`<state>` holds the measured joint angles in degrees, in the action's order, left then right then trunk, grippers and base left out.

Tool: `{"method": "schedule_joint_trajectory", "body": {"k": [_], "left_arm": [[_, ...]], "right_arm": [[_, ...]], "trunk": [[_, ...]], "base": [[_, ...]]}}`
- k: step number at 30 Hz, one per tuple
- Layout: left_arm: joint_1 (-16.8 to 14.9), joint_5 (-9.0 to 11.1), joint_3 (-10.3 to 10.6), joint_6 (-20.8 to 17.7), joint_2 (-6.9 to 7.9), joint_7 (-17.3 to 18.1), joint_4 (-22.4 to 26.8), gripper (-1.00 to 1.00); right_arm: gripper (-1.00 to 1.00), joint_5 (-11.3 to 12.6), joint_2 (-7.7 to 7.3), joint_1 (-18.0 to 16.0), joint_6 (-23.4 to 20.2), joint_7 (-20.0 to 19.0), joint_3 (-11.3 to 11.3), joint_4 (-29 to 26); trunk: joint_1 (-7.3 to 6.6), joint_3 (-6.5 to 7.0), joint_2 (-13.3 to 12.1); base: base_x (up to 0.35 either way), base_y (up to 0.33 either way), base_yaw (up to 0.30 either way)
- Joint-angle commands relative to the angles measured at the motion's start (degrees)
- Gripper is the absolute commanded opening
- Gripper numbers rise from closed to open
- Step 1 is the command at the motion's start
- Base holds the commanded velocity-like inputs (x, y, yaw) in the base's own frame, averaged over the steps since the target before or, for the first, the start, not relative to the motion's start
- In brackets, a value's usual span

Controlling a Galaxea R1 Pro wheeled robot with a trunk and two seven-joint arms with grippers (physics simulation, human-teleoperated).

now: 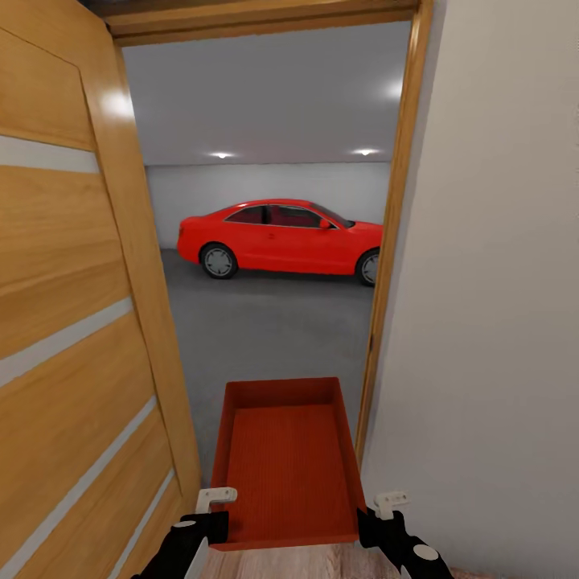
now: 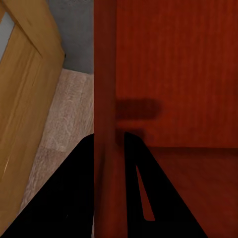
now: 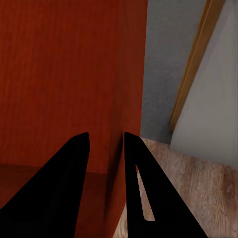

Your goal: Move the two storage containers from the living room to the garage. In the garage, place one container on the floor and stack the other container on top of it (either order is fine).

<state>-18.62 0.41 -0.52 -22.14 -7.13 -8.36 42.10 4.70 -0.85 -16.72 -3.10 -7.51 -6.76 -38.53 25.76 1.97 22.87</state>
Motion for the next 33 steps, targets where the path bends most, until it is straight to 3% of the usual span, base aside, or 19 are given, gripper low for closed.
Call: {"method": "schedule_joint_trajectory", "body": {"k": [1,12,23,33], "left_arm": [[-0.02,-1.15,-0.8,-0.49,2.92,-1.13,0.0,-1.0],[-0.01,-1.19,-0.8,-0.54,2.92,-1.13,0.0,-1.0],[-0.01,-1.2,-0.8,-0.54,2.92,-1.13,0.0,-1.0],[-0.01,-1.2,-0.8,-0.53,2.92,-1.13,0.0,-1.0]], "right_arm": [[-1.0,-0.21,-0.12,0.02,0.64,-0.75,-0.9,-0.23],[-1.0,-0.21,-0.12,0.02,0.64,-0.75,-0.89,-0.23],[-1.0,-0.21,-0.12,0.02,0.64,-0.75,-0.9,-0.23],[-1.0,-0.21,-0.12,0.02,0.64,-0.81,-0.93,-0.23]], "trunk": [[0.02,-0.02,0.05],[0.02,-0.02,0.05],[0.02,-0.02,0.05],[0.02,-0.02,0.05]], "base": [[0.0,0.006,-0.01],[0.0,0.132,-0.005],[0.032,0.252,-0.236],[0.009,0.028,-0.048]]}}
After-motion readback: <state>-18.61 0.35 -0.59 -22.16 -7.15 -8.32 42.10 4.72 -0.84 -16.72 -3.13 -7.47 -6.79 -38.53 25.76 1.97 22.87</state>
